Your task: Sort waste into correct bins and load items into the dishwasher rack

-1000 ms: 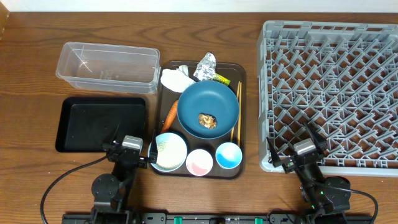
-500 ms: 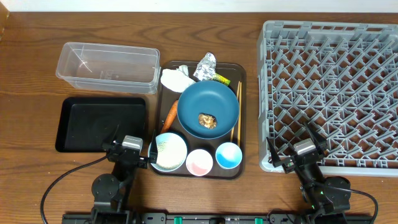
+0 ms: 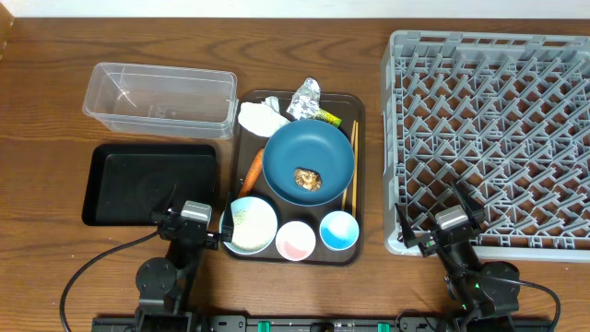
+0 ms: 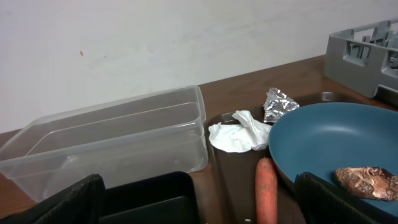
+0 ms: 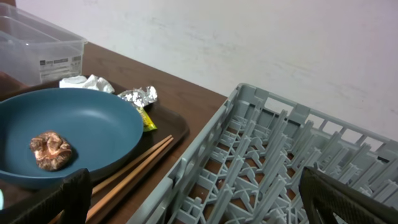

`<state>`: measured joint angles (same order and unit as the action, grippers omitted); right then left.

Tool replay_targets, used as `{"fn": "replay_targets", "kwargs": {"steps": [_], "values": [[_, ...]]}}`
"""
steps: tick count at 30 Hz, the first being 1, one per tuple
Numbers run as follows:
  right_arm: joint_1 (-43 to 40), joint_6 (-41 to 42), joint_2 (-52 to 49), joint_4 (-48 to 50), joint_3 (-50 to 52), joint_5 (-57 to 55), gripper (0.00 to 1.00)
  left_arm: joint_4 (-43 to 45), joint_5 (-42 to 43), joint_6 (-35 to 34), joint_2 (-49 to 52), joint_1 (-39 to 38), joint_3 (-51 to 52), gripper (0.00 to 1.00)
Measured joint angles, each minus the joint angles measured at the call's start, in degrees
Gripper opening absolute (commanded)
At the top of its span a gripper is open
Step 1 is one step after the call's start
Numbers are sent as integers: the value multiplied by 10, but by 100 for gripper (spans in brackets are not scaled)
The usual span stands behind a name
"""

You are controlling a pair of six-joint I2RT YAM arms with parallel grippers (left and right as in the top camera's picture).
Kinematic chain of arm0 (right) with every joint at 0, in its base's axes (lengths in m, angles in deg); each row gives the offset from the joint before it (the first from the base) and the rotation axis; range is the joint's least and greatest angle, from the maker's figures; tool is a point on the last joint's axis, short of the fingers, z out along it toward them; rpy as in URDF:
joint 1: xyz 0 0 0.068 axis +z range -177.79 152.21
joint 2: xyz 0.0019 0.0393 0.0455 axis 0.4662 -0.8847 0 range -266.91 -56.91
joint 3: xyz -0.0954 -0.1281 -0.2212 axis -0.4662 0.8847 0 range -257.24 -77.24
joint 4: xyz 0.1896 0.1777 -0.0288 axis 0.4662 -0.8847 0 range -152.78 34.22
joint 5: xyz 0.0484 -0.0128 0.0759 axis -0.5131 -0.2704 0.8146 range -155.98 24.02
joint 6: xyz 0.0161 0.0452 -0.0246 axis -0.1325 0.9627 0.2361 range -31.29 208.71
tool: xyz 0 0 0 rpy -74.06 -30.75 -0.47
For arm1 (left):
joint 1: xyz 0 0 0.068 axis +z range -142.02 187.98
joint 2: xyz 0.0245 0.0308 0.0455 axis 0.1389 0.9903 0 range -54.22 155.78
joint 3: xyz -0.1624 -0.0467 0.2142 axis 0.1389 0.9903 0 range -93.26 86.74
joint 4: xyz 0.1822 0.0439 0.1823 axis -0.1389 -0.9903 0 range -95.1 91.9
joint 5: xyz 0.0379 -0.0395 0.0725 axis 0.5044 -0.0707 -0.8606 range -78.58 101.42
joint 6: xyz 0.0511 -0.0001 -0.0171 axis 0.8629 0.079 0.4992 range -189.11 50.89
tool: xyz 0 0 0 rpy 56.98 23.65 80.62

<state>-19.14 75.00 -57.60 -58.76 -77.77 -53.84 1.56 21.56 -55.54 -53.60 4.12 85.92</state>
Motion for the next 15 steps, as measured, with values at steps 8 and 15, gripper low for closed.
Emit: {"fn": "replay_targets", "kwargs": {"steps": [8,15], "values": [[0,4,0,43,0,43,99,3,50,-28,0,0,-1,98],[0,78,-1,54,-8,54,99,-28,80,-116,0,0,-19,98]]}}
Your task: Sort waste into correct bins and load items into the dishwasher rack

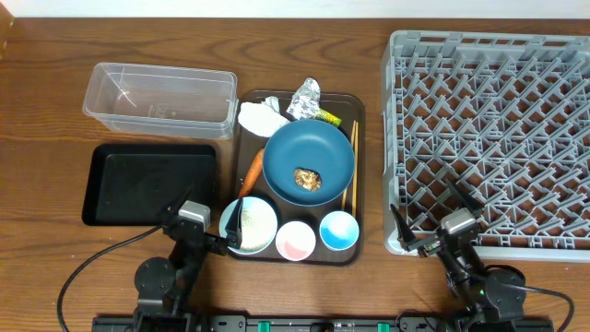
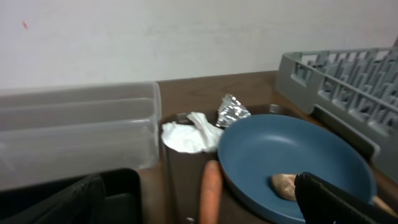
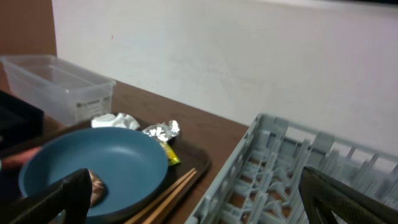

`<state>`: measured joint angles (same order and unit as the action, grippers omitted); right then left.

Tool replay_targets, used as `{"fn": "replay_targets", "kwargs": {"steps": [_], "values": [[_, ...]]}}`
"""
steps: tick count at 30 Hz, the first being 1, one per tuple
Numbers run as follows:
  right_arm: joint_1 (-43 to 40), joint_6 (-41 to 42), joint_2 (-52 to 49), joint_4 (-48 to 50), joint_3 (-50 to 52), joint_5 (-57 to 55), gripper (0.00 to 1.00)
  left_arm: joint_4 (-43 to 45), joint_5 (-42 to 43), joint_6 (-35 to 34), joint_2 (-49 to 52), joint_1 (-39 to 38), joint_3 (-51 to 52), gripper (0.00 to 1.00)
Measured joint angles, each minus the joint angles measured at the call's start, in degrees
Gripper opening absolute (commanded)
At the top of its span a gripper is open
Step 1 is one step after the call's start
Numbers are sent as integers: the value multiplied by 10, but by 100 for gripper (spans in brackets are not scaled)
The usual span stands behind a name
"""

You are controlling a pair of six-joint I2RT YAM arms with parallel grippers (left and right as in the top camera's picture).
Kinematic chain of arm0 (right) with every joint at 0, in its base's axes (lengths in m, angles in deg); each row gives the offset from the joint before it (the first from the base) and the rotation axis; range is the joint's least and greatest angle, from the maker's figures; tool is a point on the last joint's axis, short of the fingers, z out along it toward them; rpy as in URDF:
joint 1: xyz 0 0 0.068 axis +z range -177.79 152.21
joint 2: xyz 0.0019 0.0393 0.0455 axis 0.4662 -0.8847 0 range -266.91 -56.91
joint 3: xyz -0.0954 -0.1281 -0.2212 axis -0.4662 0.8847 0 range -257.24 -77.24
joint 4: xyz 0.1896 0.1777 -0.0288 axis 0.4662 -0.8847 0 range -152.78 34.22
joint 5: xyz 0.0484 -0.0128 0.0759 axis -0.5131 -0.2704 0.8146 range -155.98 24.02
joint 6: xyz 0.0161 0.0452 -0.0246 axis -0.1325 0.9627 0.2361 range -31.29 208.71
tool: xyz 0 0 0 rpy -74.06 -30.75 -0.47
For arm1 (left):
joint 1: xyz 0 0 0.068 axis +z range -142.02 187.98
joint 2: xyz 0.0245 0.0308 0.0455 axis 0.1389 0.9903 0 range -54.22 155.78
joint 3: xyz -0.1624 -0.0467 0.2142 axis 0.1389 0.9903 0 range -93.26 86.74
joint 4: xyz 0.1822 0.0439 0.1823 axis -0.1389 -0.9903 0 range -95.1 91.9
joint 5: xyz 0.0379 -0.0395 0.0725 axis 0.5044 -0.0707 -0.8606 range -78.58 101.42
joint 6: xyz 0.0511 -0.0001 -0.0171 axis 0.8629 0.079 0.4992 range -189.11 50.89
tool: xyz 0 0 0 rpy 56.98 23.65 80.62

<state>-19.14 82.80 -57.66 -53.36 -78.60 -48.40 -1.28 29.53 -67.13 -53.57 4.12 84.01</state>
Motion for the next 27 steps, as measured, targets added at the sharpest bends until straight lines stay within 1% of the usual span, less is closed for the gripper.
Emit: {"fn": "replay_targets", "kwargs": {"steps": [4,8,11,14,18,22,25,27], "values": [[0,37,-24,-48,-46,-3,99,-48,7,-21,18,0,-51,98],[0,63,-96,-102,-129,-13,99,-97,11,-29,73,0,-135,98],[0,72,-173,-134,-204,-17,99,-133,13,-35,155,0,-218,98],[0,78,-271,-192,-299,-19,99,-173,24,-36,254,0,-304,98],[0,84,-412,-307,-448,-18,99,-274,55,-37,390,0,-447,98],[0,85,-521,-376,-561,-11,99,-384,81,-38,498,0,-570,98],[0,85,-572,-401,-606,12,99,-418,98,-45,542,0,-606,98],[0,85,-590,-406,-612,33,99,-425,113,-57,558,0,-608,98]]}}
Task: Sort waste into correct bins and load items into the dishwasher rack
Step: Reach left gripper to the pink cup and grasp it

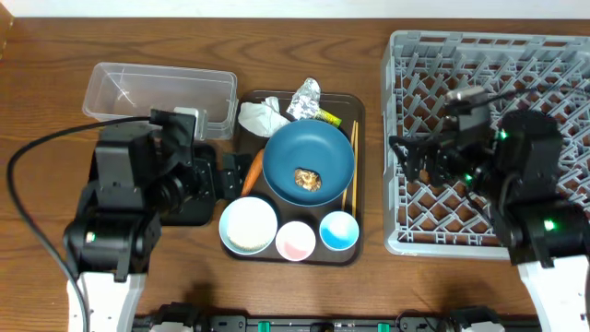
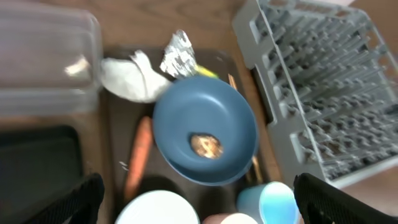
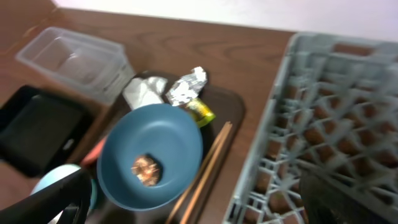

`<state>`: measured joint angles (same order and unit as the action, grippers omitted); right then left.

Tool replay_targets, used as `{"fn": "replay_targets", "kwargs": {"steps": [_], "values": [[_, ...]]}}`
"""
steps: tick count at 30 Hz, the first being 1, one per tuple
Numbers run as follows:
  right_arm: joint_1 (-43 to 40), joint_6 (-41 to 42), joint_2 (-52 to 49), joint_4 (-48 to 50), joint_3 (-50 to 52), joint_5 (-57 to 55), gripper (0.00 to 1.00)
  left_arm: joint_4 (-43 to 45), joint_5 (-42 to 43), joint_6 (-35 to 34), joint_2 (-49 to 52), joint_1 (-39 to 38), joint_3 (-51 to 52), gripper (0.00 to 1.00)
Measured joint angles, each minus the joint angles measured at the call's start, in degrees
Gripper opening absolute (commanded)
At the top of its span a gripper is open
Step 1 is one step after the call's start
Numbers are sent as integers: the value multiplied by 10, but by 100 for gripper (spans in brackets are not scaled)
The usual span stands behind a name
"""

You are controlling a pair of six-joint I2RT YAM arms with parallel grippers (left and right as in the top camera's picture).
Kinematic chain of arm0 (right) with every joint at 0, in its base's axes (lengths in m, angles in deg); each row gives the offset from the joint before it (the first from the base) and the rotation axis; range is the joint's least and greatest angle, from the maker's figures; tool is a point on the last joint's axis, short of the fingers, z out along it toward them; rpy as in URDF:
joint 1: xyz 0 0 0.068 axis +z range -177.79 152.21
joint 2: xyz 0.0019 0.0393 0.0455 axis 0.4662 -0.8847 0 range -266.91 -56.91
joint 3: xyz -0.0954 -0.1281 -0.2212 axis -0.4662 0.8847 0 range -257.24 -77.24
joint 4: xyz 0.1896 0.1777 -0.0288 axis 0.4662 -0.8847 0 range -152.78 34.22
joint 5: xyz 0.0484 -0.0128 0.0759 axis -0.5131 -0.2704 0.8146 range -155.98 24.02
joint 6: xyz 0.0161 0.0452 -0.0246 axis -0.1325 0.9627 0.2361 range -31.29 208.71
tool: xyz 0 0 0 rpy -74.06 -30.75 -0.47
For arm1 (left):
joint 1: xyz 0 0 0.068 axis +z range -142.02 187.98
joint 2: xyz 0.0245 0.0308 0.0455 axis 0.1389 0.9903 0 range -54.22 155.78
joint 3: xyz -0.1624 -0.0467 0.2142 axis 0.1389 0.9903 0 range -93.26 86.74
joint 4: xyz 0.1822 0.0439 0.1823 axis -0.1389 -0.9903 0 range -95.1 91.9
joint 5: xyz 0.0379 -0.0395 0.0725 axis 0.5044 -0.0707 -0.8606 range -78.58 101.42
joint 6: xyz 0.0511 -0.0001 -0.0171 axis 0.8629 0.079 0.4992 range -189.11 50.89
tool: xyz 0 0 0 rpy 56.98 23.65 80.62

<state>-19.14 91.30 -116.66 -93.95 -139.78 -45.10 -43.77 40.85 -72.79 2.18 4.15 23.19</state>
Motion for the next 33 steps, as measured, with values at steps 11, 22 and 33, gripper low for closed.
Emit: {"fn": "replay_targets", "kwargs": {"steps": [11,22,33], "values": [[0,0,-29,-15,0,49,99,-4,39,-101,50,0,0,98],[0,59,-38,-48,-1,-26,99,-103,-57,-69,52,-112,7,88],[0,86,-88,-59,-1,-53,99,-89,-135,-72,143,-214,55,58]]}}
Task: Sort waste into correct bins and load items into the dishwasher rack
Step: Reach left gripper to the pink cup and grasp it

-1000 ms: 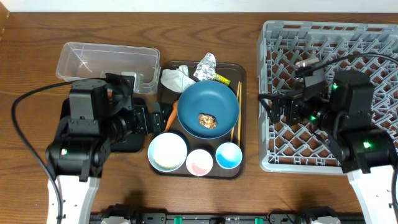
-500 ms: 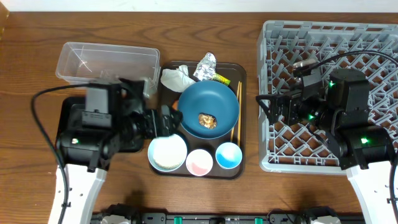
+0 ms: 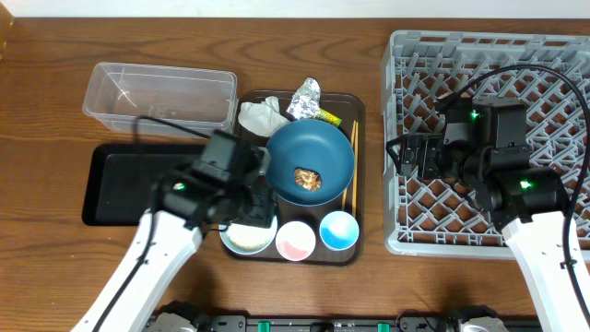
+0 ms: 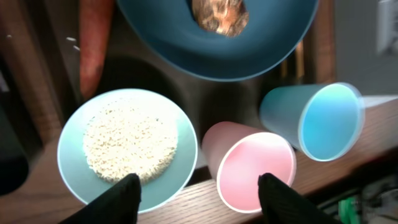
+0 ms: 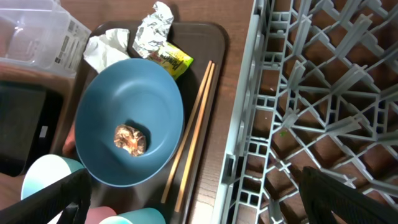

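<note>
A brown tray (image 3: 359, 175) holds a blue plate (image 3: 309, 159) with a brown food scrap (image 3: 307, 177), a carrot (image 4: 96, 43), chopsticks (image 5: 196, 137), crumpled foil (image 3: 306, 96), white tissue (image 3: 261, 115) and a yellow wrapper (image 5: 171, 59). At its front stand a bowl of rice (image 4: 127, 146), a pink cup (image 4: 255, 171) and a blue cup (image 4: 323, 118). My left gripper (image 4: 202, 205) hangs open over the rice bowl and pink cup, holding nothing. Open and empty too, my right gripper (image 3: 415, 159) hovers over the left edge of the grey dishwasher rack (image 3: 516, 83).
A clear plastic bin (image 3: 159, 98) stands at the back left. In front of it lies a black tray (image 3: 120, 180). The rack fills the right side of the table. A cable runs from the left arm across the black tray.
My left arm has gone from above the black tray to low over the front left of the brown tray. My right arm remains over the rack's left part, its view closer down.
Both arms first sat low at the table's front edge, their cameras looking level across it. Later they stood raised, the left over the black tray and the right over the rack. Now the left is over the rice bowl; nothing has been picked up.
</note>
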`<state>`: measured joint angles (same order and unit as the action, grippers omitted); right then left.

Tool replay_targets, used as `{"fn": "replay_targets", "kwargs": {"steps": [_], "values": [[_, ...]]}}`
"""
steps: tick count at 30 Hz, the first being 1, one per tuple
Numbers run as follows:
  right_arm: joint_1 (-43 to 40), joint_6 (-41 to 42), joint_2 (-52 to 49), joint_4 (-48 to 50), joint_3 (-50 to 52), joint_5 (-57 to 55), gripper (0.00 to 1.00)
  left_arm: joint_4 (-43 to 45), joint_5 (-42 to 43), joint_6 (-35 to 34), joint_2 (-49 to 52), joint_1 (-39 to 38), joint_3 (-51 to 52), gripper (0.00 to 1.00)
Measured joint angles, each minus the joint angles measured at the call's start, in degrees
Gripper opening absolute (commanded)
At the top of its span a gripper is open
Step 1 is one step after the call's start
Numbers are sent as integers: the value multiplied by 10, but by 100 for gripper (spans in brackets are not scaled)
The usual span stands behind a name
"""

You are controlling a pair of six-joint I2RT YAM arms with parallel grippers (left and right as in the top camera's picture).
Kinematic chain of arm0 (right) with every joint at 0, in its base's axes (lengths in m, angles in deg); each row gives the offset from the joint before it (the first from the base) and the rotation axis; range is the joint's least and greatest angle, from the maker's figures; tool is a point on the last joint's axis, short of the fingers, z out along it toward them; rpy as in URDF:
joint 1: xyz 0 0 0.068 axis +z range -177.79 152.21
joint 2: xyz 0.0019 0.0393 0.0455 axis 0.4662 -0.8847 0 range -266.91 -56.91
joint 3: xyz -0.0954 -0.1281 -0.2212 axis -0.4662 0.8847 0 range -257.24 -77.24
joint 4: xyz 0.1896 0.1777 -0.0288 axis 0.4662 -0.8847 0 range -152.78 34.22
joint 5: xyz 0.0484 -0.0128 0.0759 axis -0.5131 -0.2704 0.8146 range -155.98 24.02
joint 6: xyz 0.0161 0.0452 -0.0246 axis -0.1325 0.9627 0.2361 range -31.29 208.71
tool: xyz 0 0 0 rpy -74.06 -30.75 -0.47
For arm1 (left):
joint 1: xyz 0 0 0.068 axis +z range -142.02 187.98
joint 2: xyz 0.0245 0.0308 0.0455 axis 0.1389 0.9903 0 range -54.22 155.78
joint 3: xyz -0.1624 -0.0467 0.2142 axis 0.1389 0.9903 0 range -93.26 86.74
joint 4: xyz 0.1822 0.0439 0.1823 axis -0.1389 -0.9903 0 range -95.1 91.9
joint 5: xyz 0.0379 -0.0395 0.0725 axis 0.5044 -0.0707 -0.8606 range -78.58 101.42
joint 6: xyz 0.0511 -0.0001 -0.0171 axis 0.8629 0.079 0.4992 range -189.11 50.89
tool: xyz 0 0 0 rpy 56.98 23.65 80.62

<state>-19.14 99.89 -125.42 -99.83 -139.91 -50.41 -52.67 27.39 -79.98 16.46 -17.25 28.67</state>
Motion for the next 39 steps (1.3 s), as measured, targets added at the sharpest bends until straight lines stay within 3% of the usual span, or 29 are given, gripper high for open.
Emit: {"fn": "replay_targets", "kwargs": {"steps": [14,18,23,33,39], "values": [[0,4,0,10,0,-1,99,55,-89,-59,89,-122,32,39],[0,4,0,13,0,-2,99,58,-93,-66,119,-150,32,29],[0,4,0,13,0,-2,99,64,-102,-73,160,-157,32,6],[0,4,0,15,0,-2,99,46,-107,-71,153,-154,32,6],[0,4,0,19,0,-2,99,-6,-109,-71,76,-96,6,6]]}}
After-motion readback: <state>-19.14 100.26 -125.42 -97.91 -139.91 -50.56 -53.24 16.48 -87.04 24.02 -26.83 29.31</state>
